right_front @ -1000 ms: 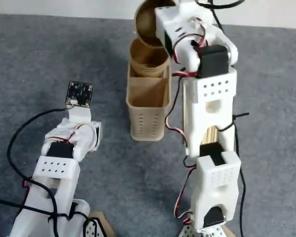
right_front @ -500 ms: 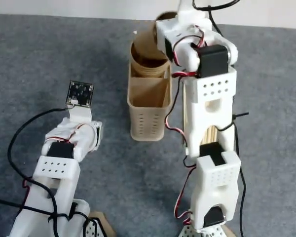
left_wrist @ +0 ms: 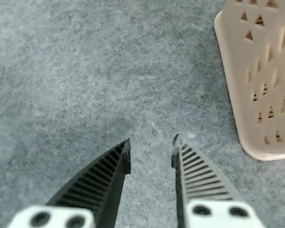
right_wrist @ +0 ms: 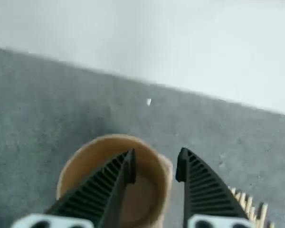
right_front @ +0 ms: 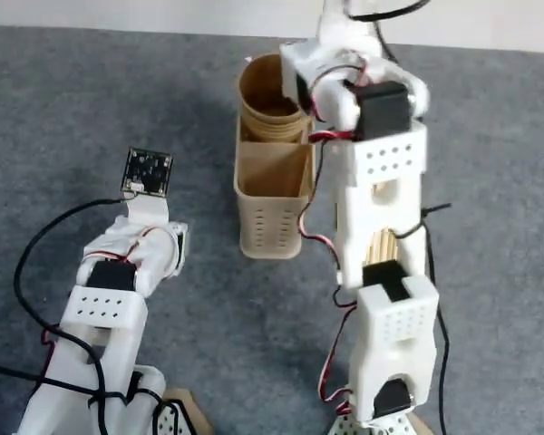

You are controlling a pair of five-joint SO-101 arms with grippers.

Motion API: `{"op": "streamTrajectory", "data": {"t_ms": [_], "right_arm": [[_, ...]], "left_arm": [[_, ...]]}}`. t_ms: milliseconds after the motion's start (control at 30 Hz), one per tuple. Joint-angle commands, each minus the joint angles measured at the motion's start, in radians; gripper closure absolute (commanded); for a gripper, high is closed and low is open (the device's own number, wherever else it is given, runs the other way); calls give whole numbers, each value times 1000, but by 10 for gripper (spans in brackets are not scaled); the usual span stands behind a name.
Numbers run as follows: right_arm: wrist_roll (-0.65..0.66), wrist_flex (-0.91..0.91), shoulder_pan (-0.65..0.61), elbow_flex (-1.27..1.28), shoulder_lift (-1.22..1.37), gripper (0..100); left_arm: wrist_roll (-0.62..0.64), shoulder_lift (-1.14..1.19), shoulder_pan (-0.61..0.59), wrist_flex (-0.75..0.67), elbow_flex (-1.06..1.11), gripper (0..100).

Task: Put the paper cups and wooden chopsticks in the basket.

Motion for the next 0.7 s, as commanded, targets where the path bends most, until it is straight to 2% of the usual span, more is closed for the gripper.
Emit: {"op": "streamTrajectory", "data": {"t_ms": [0,200,367,500,667], "right_arm": [[6,15,-1,35,38,846],[6,45,35,140,234,846],[2,39,48,131,397,846],[0,71,65,-28,395,846],[2,194,74,-418,397,846]], "left_arm": [[3,-19,8,-15,-4,829],[3,-19,8,-15,-4,829],[3,-19,8,-15,-4,829],[3,-19,8,-17,-4,829],[3,-19,8,-17,-4,829]]}}
